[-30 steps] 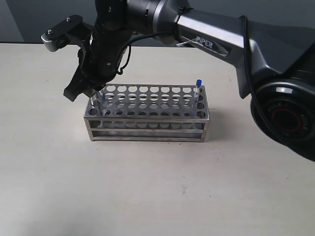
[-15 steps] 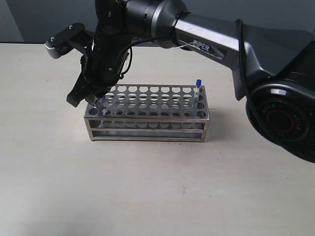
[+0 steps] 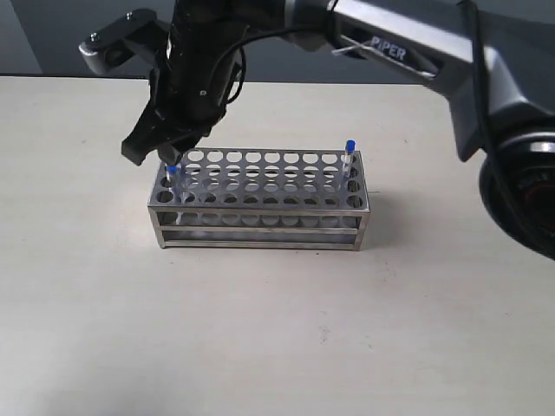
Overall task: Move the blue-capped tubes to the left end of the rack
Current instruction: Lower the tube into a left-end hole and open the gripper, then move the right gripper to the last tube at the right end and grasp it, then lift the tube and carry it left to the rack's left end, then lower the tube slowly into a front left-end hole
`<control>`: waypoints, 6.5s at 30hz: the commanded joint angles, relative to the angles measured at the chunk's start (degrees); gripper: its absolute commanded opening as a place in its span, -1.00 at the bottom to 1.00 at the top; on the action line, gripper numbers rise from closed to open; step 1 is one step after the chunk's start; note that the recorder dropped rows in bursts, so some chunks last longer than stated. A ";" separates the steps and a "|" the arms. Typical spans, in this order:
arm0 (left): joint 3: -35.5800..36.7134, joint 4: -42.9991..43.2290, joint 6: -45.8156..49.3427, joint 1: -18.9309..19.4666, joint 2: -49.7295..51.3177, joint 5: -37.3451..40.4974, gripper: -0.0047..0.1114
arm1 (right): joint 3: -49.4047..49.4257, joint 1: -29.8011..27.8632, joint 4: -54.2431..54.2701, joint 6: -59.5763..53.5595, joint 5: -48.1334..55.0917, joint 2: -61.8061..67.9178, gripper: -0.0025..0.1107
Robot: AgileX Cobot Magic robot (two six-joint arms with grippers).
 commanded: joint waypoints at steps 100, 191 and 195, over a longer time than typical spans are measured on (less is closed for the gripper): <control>-0.18 -0.15 -0.03 -0.36 -0.20 -0.32 -0.90 | 19.95 -9.90 3.20 1.70 -2.64 -18.50 -0.94; -0.18 -0.13 -0.03 -0.36 -0.20 -0.31 -0.90 | 1.14 -0.74 22.47 -18.56 -3.54 5.89 -0.97; -0.18 -0.13 -0.03 -0.36 -0.20 -0.31 -0.90 | 1.14 -0.74 22.34 -19.65 -2.56 5.67 -0.97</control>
